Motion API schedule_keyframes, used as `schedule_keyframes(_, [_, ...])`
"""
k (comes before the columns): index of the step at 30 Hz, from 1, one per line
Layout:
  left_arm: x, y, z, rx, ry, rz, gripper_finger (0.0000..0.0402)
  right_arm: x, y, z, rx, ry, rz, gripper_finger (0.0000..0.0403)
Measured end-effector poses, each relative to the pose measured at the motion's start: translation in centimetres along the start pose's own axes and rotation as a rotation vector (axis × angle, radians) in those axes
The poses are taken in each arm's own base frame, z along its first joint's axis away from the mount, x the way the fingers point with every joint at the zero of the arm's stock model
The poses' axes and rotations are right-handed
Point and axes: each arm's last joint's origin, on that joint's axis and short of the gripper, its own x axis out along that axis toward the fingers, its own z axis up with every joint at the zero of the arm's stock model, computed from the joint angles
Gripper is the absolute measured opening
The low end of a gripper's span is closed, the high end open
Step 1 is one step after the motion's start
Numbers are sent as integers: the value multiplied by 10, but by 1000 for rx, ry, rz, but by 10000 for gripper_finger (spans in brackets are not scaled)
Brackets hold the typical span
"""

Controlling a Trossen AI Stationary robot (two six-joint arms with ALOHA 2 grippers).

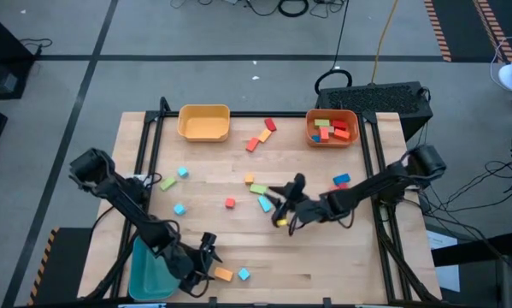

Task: Sort blocks by size
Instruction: Put the large yellow block into the orange bin

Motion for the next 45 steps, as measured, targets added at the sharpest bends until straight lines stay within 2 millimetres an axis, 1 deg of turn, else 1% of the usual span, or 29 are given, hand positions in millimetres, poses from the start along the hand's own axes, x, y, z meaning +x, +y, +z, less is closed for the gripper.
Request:
schedule_keyframes(3, [4, -2, -3, 5, 9, 1, 260, 5, 22, 5, -73, 3, 28, 114])
schedule_keyframes(7, [12, -4, -9, 13, 22, 0, 260, 9, 46, 8, -177, 26, 48, 114])
schedule_keyframes(10, [18, -6, -12, 14, 19, -2, 260, 9, 60, 9, -213, 27, 67, 114])
schedule_keyframes(13, [21, -5, -14, 19, 30, 10, 260, 9, 68, 7, -216, 25, 85, 114])
schedule_keyframes(16, [24, -5, -17, 24, 38, 36, 260, 6, 73, 4, -246, 35, 111, 114])
schedule_keyframes(20, [30, -4, -23, 33, 58, 62, 260, 0, 79, 0, -330, 70, 225, 114])
schedule_keyframes(26, [37, -1, -29, 36, 87, 75, 260, -6, 84, -2, -330, 73, 262, 114])
schedule_keyframes(29, [37, 1, -28, 31, 84, 83, 254, -5, 84, -2, -273, 79, 257, 114])
schedule_keyframes(32, [38, 3, -28, 25, 85, 89, 232, -3, 83, -2, -210, 94, 256, 114])
schedule_keyframes(35, [38, 6, -27, 18, 85, 96, 197, -2, 83, -4, -196, 124, 295, 114])
schedule_keyframes(40, [39, 11, -26, 6, 87, 107, 139, -1, 83, -7, -162, 131, 279, 114])
schedule_keyframes(41, [40, 12, -26, 3, 87, 111, 133, -1, 83, -7, -163, 133, 279, 114])
schedule_keyframes(45, [41, 19, -24, -13, 88, 128, 133, 0, 82, -8, -165, 140, 272, 114])
